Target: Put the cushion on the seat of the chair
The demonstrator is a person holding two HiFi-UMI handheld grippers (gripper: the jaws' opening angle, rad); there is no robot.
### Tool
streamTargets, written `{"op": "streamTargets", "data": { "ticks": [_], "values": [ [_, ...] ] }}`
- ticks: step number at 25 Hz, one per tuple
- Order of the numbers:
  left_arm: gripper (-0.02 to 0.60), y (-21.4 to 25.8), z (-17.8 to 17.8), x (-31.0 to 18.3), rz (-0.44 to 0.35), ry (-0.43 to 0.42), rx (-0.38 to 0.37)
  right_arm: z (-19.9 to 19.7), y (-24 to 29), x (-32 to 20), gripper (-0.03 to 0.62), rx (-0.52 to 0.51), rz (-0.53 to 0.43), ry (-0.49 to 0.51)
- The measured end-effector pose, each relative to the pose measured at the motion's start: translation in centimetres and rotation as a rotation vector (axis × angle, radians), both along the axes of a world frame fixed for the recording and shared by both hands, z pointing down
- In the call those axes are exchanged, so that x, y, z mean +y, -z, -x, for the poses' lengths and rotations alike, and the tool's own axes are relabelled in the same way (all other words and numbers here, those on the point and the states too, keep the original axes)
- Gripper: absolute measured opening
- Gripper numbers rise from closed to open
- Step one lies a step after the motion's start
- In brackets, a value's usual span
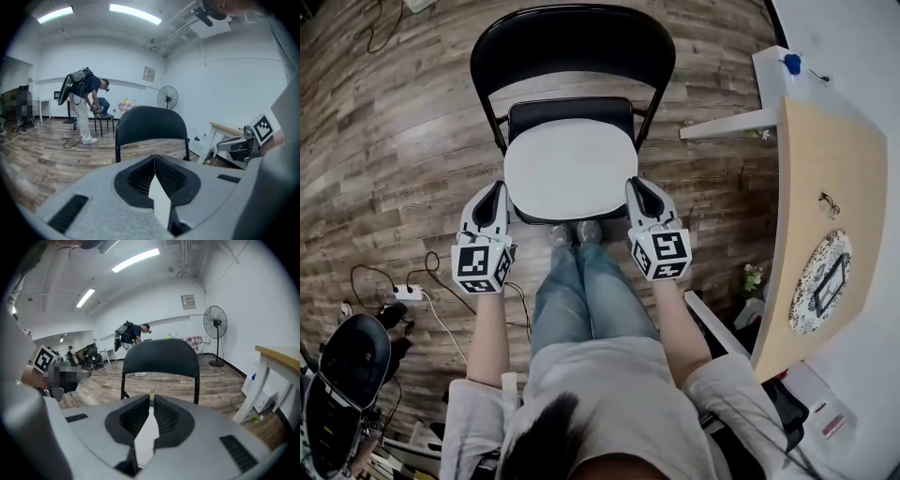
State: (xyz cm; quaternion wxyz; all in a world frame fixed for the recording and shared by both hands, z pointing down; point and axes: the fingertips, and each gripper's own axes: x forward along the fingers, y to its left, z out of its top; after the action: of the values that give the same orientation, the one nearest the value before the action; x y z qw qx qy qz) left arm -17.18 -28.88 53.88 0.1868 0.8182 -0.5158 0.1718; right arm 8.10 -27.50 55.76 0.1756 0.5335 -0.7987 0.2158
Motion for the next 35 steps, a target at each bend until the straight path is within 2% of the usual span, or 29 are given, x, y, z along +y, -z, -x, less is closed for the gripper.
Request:
{"op": "streamTargets", "data": {
  "ticks": [5, 15, 20, 25, 35],
  "values": [
    [0.012, 4.5, -0.4, 0.4, -0.047, -0.001, 0.009, -0.5, 4.7, -0.5, 0.031, -0.009, -0.059, -0.010],
    [0.012, 10.6, -0.8, 1.5, -0.097, 0.023, 0.048, -0.9, 12.3, -0.3, 0.031, -0.029, -0.146, -0.002],
    [0.012, 14.5, -1.1, 1.6, -0.163, 0.026, 0.059, -1.5, 16.1, 0.1, 0.031, -0.018, -0.207, 0.007],
    [0.012, 18.1, -1.5, 1.9, -0.223, 0.033, 0.078, -1.9, 19.1, 0.7, 0.031, -0.034, -0.258, -0.001],
    [0.012, 23.2, -1.7, 2.5, -0.302, 0.032, 0.101, -2.1, 24.2, 1.8, 0.031, 0.000, -0.359, 0.018]
  ]
}}
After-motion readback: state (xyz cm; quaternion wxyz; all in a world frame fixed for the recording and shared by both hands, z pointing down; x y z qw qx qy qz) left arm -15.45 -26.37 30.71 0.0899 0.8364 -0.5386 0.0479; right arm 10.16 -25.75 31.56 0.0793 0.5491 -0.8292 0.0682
